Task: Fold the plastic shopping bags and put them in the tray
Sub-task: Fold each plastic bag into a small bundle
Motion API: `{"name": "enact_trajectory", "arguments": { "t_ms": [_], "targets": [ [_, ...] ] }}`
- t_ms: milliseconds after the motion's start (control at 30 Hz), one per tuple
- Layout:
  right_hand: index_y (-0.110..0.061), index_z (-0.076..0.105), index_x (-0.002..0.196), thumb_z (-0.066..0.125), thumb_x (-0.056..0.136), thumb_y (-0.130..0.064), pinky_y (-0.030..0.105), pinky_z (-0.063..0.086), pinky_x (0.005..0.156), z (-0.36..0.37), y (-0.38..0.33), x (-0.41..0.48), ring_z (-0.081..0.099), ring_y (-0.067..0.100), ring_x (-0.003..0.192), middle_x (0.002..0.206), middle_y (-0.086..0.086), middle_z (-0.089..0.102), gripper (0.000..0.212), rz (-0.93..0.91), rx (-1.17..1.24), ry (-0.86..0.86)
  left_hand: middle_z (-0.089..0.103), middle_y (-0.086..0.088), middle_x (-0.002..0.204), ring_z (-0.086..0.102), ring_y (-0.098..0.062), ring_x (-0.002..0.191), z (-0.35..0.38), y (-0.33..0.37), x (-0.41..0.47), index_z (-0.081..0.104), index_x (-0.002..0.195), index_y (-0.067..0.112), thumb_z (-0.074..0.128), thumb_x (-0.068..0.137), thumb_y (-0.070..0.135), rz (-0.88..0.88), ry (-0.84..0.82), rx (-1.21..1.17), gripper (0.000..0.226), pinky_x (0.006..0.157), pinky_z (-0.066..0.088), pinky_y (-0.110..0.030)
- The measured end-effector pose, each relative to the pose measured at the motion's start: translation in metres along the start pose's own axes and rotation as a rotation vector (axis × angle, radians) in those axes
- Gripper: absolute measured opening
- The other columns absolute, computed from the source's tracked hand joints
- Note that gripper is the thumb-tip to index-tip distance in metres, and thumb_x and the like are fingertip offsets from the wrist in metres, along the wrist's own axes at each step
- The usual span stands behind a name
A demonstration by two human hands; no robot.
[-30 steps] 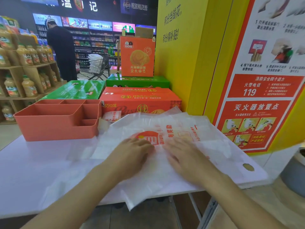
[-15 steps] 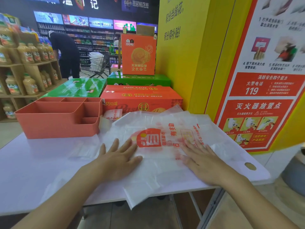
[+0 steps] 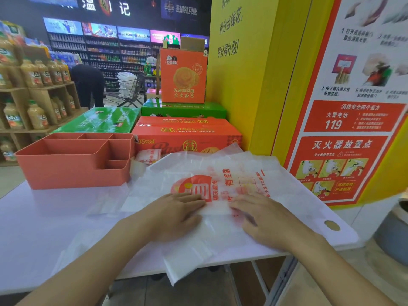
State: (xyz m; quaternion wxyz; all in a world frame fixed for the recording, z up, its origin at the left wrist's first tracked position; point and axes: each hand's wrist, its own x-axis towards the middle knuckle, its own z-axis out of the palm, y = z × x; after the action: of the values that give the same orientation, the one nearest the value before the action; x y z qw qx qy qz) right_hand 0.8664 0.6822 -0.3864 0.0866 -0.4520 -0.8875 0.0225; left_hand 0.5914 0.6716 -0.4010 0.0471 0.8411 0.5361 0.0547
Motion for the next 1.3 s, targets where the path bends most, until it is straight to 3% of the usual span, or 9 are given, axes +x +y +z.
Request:
{"name": "enact_trajectory", "arguments": {
  "t_ms": [133,300,500,633,833,967,1167,1233,1300],
  "targets": [
    [-0.040,0.046,0.147,0.043,0.104,-0.031,0.025,0.029,0.115,-0.001,0.005,0.001,0.036,0.002,0.141,0.152,-0.024,0.044,0.044,0.028,-0.001,0.008,0.038,0.012,0.147,0.036,-0.011,0.137,-0.004,-0.003,-0.002,0.043,0.148,0.036,0.040,0.103,0.032,0.039,0.103,0.007,0.046,0.114,0.032,-0.028],
    [-0.042,0.058,0.137,0.040,0.107,-0.039,0.028,0.043,0.107,-0.007,0.013,0.003,0.051,0.006,0.130,0.142,-0.023,0.055,0.035,0.103,0.023,0.077,0.059,0.014,0.130,0.057,-0.011,0.117,-0.014,-0.014,-0.002,0.062,0.130,0.037,0.027,0.095,0.045,0.000,0.134,-0.028,0.050,0.094,0.051,-0.037],
    [-0.035,0.071,0.115,0.049,0.102,-0.050,0.035,0.054,0.086,-0.020,0.028,0.013,0.066,0.011,0.099,0.111,-0.013,0.073,0.030,0.195,0.055,0.116,0.071,0.004,0.096,0.063,-0.021,0.093,-0.027,-0.028,0.003,0.066,0.105,0.028,0.043,0.101,0.043,-0.123,0.249,0.028,0.028,0.074,0.050,-0.034],
    [-0.037,0.070,0.110,0.052,0.098,-0.056,0.033,0.053,0.072,-0.025,0.037,0.024,0.063,0.012,0.080,0.088,-0.009,0.070,0.029,0.258,0.056,0.110,0.057,0.008,0.078,0.049,-0.018,0.080,-0.035,-0.036,0.013,0.057,0.087,0.030,0.049,0.100,0.048,-0.188,0.206,0.042,0.024,0.059,0.035,-0.029],
    [-0.025,0.060,0.084,0.050,0.095,-0.066,0.031,0.036,0.055,-0.029,0.043,0.044,0.058,0.015,0.073,0.071,-0.008,0.058,0.043,0.294,-0.122,0.066,0.055,0.008,0.079,0.049,-0.018,0.080,-0.040,-0.046,0.034,0.058,0.086,0.028,0.051,0.095,0.059,-0.282,0.116,0.109,0.033,0.066,0.040,-0.028],
    [-0.033,0.050,0.081,0.043,0.091,-0.075,0.034,0.039,0.067,-0.021,0.056,0.054,0.052,0.017,0.087,0.085,-0.009,0.059,0.044,0.290,-0.247,0.062,0.065,0.005,0.098,0.054,-0.019,0.084,-0.035,-0.055,0.041,0.064,0.104,0.028,0.044,0.095,0.064,-0.301,0.090,0.206,0.042,0.073,0.048,-0.031],
    [-0.035,0.050,0.134,0.015,0.069,-0.092,0.035,0.034,0.104,0.000,0.083,0.052,0.033,0.016,0.127,0.129,-0.007,0.042,0.094,0.331,-0.045,0.003,0.055,0.002,0.114,0.050,-0.023,0.115,-0.014,-0.083,0.040,0.056,0.111,0.025,0.012,0.091,0.067,-0.291,0.144,0.310,0.064,0.091,0.036,-0.037],
    [-0.037,0.039,0.148,0.007,0.066,-0.096,0.037,0.027,0.113,0.002,0.087,0.049,0.025,0.016,0.138,0.146,-0.007,0.034,0.106,0.310,-0.015,-0.022,0.052,0.001,0.118,0.047,-0.026,0.120,-0.009,-0.090,0.038,0.055,0.114,0.026,0.018,0.091,0.064,-0.314,0.154,0.284,0.057,0.095,0.033,-0.040],
    [-0.039,0.030,0.155,0.009,0.074,-0.092,0.038,0.021,0.119,0.000,0.084,0.051,0.020,0.017,0.146,0.160,-0.010,0.026,0.099,0.266,-0.044,-0.053,0.054,0.001,0.123,0.048,-0.029,0.120,-0.008,-0.090,0.039,0.059,0.118,0.029,0.042,0.096,0.052,-0.254,0.238,0.327,0.036,0.096,0.034,-0.046]
  ]
}}
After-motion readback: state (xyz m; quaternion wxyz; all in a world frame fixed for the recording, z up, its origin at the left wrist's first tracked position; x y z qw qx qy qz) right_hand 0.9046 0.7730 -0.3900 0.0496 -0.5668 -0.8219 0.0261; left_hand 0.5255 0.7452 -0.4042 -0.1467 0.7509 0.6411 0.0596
